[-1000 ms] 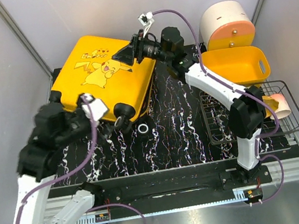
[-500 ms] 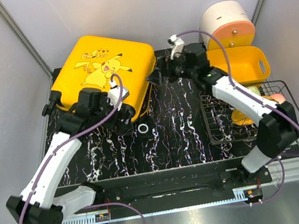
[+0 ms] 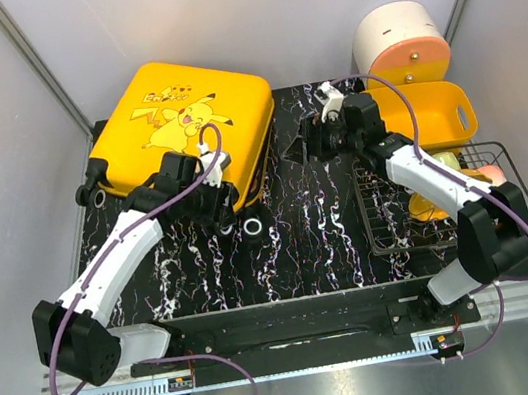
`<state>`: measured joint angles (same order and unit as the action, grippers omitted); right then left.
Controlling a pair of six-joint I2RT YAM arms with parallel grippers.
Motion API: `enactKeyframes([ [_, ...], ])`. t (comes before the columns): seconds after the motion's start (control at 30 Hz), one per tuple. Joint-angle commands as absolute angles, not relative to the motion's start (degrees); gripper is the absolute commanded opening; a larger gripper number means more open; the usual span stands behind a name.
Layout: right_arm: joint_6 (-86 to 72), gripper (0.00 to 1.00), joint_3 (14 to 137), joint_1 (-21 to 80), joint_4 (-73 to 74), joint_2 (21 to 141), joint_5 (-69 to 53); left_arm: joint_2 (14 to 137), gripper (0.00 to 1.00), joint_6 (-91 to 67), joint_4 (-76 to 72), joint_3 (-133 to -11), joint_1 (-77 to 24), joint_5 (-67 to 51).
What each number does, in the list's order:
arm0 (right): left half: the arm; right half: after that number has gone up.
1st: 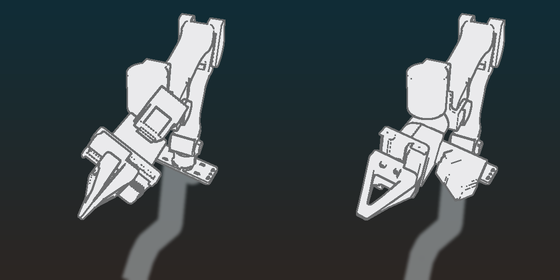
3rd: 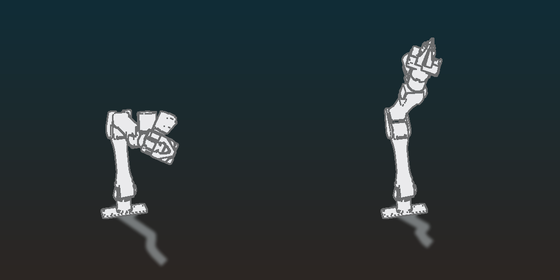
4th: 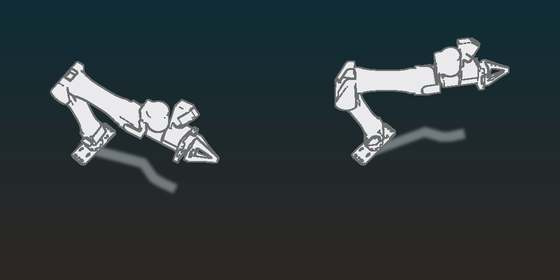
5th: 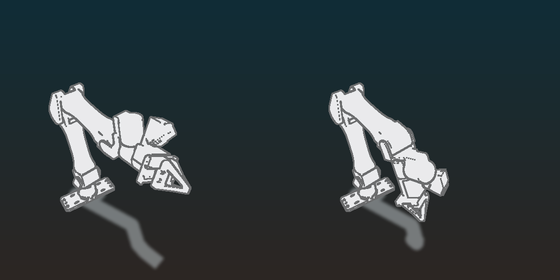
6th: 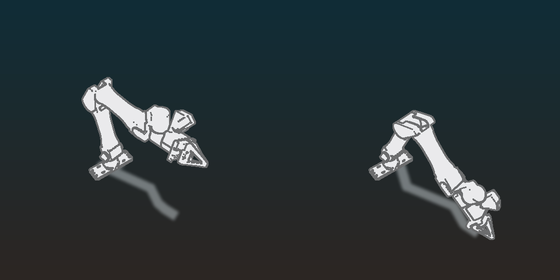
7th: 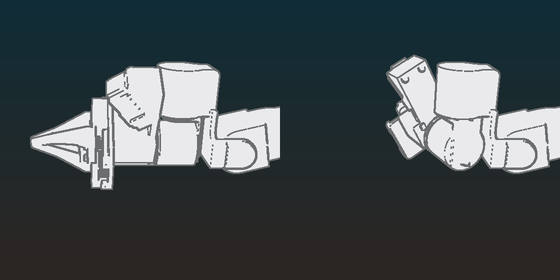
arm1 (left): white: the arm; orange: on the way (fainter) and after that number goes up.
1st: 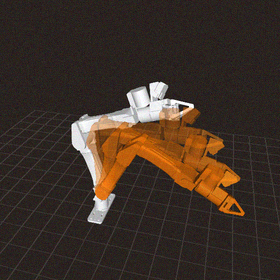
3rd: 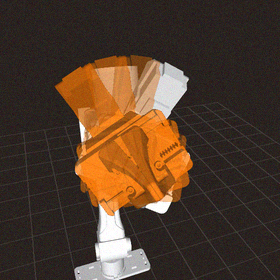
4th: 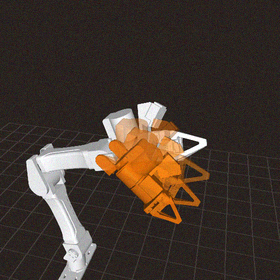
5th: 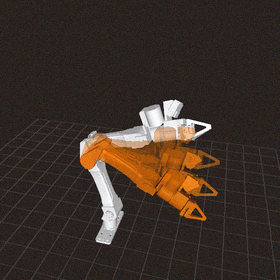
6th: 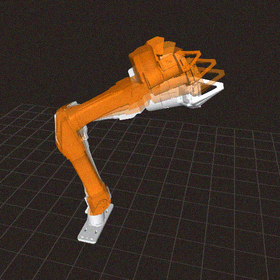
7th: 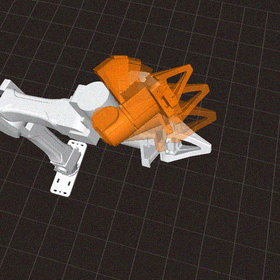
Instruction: Open, take out, and arrange the luggage
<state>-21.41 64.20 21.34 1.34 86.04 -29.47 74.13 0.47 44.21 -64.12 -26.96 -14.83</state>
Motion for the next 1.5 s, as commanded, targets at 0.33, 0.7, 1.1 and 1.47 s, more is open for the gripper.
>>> enactKeyframes([
  [0.33, -22.3, 0.76, 66.3, 27.3, -13.2, 91.2, -30.1, 63.1, 0.0, -1.8, 42.3, -83.6, -14.7, -37.7],
  [0.7, -27.3, 0.54, 88.8, 36.0, -28.3, 109.2, -23.6, 61.1, 0.0, -4.7, 38.8, -89.2, -7.4, -40.5],
  [1.1, -30.4, 0.58, 116.4, 38.9, -29.3, 125.4, -20.6, 55.0, 0.99, 1.4, 37.7, -88.3, -6.2, -18.9],
  [1.47, -29.7, 0.59, 124.1, 42.0, -28.3, 130.2, -22.0, 50.4, 0.8, 45.1, 58.4, -86.7, -11.9, -40.6],
])
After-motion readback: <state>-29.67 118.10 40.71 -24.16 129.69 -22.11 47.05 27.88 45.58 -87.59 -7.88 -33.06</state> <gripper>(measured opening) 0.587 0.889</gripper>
